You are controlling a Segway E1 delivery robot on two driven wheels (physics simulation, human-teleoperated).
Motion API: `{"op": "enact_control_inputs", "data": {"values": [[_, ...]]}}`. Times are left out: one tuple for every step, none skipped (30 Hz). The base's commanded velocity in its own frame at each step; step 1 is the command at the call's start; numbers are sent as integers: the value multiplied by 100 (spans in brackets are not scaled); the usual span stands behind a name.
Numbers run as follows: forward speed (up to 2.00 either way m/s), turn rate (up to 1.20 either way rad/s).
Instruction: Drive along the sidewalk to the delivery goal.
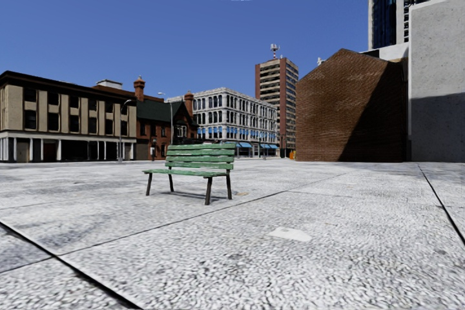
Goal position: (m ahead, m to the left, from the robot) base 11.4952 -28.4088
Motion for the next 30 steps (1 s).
{"op": "enact_control_inputs", "data": {"values": [[0, -120], [0, -120], [0, -120], [0, -120], [0, -120], [0, -120], [0, -120], [0, -120], [0, -120], [0, -120], [0, -120], [0, -120], [0, -44], [0, -44], [0, 0], [0, 0], [0, 0], [0, 0], [0, 0], [0, 0], [0, 0], [0, 0], [135, 0], [135, 0], [200, 0], [200, 0], [200, 0], [200, 0], [200, 0], [200, 0]]}}
